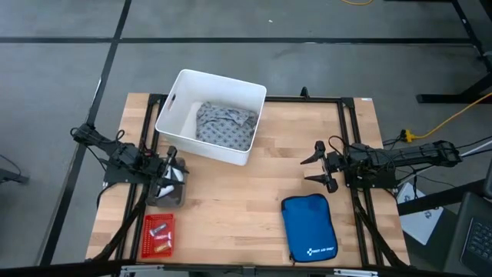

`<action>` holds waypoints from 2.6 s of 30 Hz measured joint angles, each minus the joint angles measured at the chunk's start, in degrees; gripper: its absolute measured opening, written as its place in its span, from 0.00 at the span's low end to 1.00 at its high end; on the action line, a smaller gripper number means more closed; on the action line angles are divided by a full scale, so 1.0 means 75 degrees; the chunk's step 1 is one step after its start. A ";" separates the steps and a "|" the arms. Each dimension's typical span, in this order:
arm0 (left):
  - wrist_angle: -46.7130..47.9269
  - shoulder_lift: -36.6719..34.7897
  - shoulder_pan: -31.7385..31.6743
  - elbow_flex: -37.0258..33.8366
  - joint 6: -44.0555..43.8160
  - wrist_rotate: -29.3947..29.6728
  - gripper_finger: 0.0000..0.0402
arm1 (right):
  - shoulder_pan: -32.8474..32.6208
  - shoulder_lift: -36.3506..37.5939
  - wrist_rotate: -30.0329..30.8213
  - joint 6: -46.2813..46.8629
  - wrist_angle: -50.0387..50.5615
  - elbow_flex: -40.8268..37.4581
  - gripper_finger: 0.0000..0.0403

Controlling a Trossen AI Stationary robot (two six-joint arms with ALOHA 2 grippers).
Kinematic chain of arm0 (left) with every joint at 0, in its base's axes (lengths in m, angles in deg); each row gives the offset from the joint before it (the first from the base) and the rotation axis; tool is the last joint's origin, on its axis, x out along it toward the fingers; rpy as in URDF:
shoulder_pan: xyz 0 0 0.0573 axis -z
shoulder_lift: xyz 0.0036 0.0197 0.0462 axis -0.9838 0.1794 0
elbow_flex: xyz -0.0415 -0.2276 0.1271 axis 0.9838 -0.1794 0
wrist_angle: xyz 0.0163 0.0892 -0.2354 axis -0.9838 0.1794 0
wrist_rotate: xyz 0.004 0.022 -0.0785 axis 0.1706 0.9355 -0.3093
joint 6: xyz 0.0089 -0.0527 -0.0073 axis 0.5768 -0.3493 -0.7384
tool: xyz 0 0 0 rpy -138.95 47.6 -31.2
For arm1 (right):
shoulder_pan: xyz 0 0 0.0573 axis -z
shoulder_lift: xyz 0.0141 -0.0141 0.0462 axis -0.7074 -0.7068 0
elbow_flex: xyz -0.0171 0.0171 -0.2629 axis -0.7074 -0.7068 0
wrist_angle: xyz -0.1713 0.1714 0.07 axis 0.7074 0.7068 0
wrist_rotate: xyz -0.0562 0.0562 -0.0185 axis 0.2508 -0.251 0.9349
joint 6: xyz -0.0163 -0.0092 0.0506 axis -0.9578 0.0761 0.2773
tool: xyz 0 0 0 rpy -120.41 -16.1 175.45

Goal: Pick & place medical supplies in basket/bin
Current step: Return to Home Position

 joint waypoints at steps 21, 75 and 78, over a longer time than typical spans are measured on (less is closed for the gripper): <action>0.0038 0.0000 0.0000 -0.0012 0.0279 0.0003 0.46 | -0.0003 0.0000 -0.0002 0.0017 0.0000 0.0000 0.67; 0.0047 0.0000 0.0000 -0.0020 0.0278 0.0006 0.46 | -0.0002 0.0000 -0.0002 0.0015 0.0000 0.0000 0.67; 0.0049 0.0000 0.0000 -0.0020 0.0276 0.0008 0.46 | -0.0003 0.0000 -0.0002 0.0015 -0.0001 0.0000 0.67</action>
